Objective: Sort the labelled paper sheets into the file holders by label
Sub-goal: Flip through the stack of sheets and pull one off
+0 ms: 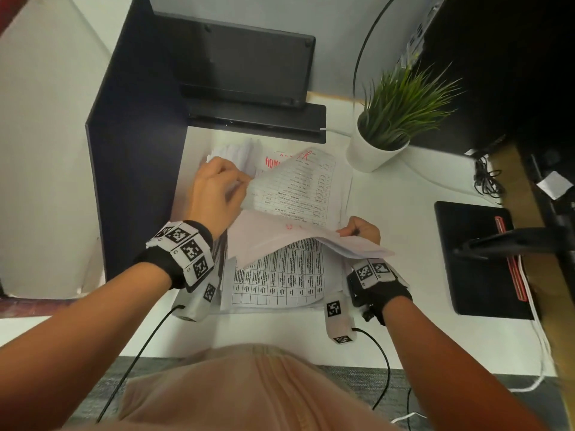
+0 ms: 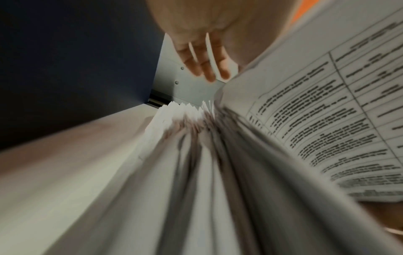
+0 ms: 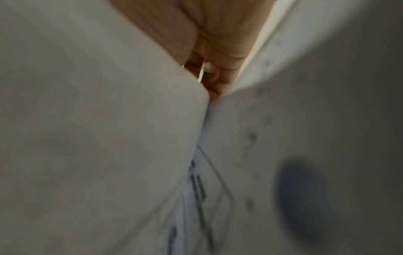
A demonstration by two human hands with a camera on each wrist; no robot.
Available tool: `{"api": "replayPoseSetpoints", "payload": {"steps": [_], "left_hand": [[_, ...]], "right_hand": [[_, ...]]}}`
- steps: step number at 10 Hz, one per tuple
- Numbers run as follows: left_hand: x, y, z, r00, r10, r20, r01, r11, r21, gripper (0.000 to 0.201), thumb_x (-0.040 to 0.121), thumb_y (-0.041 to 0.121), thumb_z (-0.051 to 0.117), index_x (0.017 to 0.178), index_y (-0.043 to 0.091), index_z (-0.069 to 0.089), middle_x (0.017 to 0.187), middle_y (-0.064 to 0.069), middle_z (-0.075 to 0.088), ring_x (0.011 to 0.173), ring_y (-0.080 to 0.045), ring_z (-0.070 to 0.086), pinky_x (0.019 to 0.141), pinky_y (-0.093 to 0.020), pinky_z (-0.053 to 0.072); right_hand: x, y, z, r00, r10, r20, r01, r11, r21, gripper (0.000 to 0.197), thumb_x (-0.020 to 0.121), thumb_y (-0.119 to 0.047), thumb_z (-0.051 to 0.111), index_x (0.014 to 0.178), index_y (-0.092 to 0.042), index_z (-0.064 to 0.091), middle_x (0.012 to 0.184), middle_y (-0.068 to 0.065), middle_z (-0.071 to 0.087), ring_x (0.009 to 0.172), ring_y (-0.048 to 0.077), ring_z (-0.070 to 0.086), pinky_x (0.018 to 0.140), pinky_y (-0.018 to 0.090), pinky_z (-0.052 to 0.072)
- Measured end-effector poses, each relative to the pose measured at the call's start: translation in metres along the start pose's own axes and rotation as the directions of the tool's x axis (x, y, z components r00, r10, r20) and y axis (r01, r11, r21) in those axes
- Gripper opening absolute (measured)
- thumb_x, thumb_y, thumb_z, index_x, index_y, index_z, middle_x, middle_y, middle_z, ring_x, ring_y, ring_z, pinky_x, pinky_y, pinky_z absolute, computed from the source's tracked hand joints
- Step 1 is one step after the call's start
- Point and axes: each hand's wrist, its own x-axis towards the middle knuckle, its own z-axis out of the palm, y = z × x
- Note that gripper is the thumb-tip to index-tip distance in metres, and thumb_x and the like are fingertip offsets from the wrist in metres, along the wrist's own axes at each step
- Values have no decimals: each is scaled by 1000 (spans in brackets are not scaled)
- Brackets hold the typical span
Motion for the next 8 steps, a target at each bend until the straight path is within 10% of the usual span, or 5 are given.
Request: {"api": "replayPoseSetpoints", "payload": {"steps": [3, 5, 6, 7, 8], "left_hand": [[-10, -9, 0, 949, -194, 247, 295, 818, -494, 31, 87, -9, 50, 71, 18, 49, 88, 0, 64, 86, -13, 62, 72, -19, 50], [-4, -8, -2, 873, -341, 349, 484, 699, -526, 17, 93, 3, 44, 81, 14, 51, 82, -1, 59, 76, -14, 56, 74, -25, 46], [-2, 1, -10, 834, -349, 427, 548, 620, -561, 40, 94, 51, 29, 88, 31, 64, 91, 10, 70, 86, -8, 65, 79, -24, 47], [-2, 14, -14, 817, -301, 492, 562, 607, -562, 49, 79, 71, 41, 104, 36, 66, 106, 13, 70, 100, -6, 64, 90, -30, 47], [-2, 30, -15, 873, -259, 414, 435, 798, -418, 39, 82, 33, 68, 116, 20, 57, 114, 7, 64, 104, -9, 61, 93, -31, 50]], "right_hand": [[-22, -8, -3, 979, -203, 19, 199, 970, 143, 73, 68, 4, 77, 130, -10, 40, 102, -2, 60, 82, -6, 61, 80, 16, 53], [-21, -14, -5, 980, -200, 18, 200, 977, -68, 23, 75, -21, 76, 78, -6, 59, 80, 5, 61, 63, 8, 54, 68, 26, 44], [-24, -21, -8, 964, -263, 23, 264, 959, -100, 21, 83, -34, 66, 76, -16, 57, 99, 10, 52, 83, 16, 52, 74, 22, 45], [-35, -32, -9, 960, -278, 45, 275, 960, 58, 29, 91, -29, 57, 114, -12, 58, 117, 4, 58, 106, 16, 56, 94, 29, 45], [-50, -47, -11, 936, -353, 13, 345, 920, 184, 34, 94, -18, 52, 127, -12, 50, 116, -2, 59, 108, 13, 57, 92, 26, 46]]}}
